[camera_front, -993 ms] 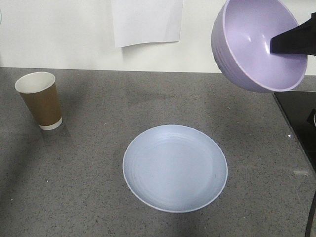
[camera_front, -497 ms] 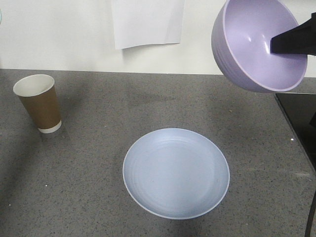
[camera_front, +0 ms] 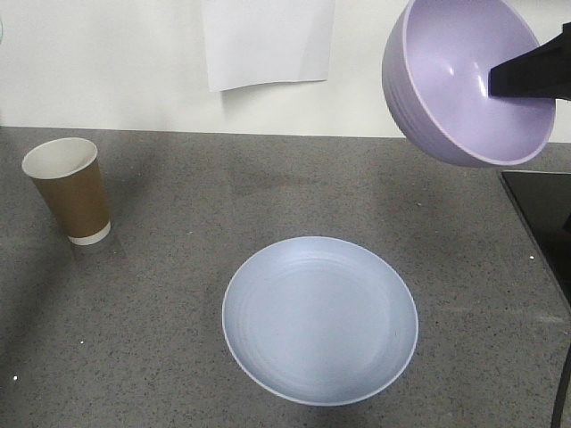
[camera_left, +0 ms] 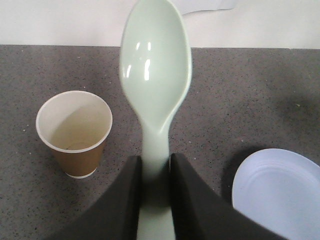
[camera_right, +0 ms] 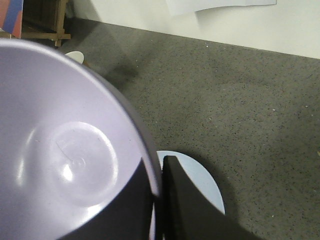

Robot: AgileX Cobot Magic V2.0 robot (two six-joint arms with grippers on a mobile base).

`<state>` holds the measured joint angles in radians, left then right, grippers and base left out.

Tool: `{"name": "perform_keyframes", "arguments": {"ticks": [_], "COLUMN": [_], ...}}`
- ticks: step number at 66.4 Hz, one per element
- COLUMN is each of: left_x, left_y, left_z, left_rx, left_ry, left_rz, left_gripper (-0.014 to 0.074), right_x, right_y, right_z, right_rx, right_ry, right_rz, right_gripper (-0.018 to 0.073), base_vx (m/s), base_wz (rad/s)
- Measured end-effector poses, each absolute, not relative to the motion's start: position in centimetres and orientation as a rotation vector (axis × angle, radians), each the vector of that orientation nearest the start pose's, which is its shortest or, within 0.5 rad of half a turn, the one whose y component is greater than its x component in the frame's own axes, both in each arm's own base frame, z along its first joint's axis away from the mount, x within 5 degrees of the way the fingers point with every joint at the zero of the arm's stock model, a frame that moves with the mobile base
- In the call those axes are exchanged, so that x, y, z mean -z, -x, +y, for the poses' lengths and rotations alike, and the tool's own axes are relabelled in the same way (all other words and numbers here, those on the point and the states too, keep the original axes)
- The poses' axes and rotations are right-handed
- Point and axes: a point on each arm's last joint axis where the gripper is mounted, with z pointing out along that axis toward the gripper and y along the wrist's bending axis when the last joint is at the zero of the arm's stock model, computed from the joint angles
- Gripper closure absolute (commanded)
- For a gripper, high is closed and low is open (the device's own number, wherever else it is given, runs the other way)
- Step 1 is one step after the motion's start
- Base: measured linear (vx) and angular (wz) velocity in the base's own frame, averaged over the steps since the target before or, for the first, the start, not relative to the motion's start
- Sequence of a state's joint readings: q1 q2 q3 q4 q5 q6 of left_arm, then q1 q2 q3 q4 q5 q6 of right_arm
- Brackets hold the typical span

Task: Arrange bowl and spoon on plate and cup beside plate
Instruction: 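Approach and stop the base in front of the pale blue plate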

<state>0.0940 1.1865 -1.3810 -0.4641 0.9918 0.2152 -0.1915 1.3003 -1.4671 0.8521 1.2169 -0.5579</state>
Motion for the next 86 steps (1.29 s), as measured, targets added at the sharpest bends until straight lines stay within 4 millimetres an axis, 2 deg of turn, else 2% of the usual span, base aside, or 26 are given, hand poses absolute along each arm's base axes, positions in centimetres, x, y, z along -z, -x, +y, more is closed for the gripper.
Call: {"name": "perform_keyframes", "arguments": {"ticks": [86], "left_x": [-43.85], "left_y": [-23.36], "left_z": [-1.23], "left_rx": [0.404], "left_ry": [-0.049], "left_rz": [2.202], "left_gripper": [0.0604], "right_x": [-44.32], "right_y": [-25.13], "right_z": [1.67], "right_rx": [-0.718], "right_ry": [0.348], "right_rz": [2.166], "right_gripper": [0.0565], "base_vx": [0.00], "base_wz": [0.00]}}
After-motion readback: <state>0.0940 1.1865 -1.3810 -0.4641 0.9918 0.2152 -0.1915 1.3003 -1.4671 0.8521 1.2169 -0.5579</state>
